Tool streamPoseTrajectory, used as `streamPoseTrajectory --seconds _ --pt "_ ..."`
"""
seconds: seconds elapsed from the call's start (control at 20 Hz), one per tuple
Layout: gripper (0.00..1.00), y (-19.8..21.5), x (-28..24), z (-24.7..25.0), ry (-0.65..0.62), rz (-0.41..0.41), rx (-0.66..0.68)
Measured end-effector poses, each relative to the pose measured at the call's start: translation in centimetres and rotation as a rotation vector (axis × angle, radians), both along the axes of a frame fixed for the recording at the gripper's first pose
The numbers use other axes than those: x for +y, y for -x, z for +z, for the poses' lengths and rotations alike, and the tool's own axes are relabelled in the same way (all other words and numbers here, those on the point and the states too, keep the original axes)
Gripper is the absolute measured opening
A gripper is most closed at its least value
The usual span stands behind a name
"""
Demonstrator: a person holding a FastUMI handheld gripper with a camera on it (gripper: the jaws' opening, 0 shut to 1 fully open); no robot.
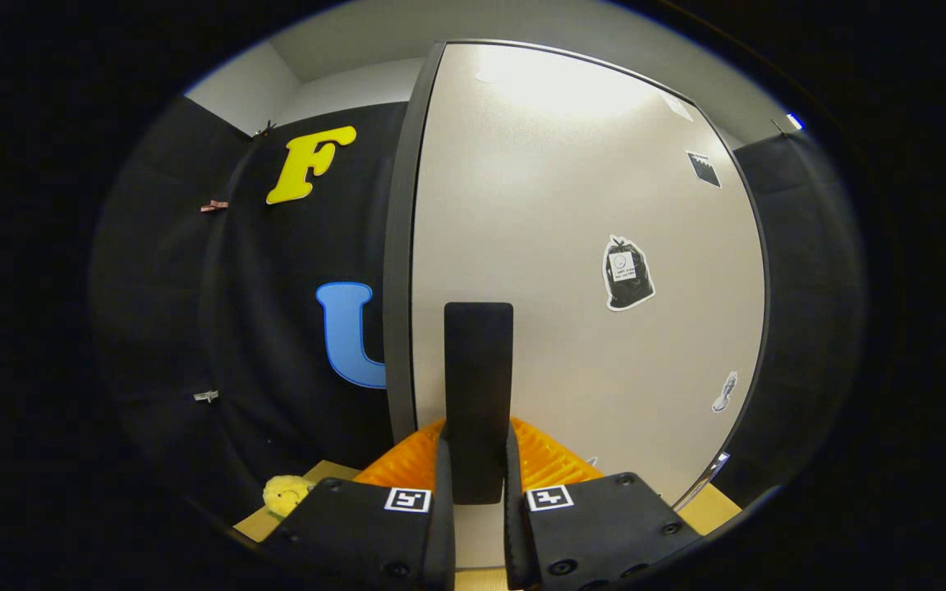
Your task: Open the shoe cabinet door, grab the shoes and put them into the shoe cabinet, then close the shoe cabinet door.
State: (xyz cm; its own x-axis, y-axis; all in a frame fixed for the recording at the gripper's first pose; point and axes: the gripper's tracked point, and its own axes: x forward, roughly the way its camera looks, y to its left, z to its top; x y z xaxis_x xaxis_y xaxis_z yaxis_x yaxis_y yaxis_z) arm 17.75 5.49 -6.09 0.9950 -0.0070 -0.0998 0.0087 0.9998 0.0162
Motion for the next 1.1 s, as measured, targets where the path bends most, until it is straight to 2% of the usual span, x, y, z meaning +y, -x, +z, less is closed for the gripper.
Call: streamPoseTrajectory --seconds 0.15,0.5,0.85,1.1 --pt "0.27 1.0 0.0 0.2 -0.008 0.02 0.004" --pt "0.27 6.5 -1.1 0.7 -0.048 0.108 0.002" --pt "0.27 14.4 -6.0 1.7 -0.064 0.194 0.008" --pt "0.27 17.3 -8.1 2.5 -0.061 0.247 0.017"
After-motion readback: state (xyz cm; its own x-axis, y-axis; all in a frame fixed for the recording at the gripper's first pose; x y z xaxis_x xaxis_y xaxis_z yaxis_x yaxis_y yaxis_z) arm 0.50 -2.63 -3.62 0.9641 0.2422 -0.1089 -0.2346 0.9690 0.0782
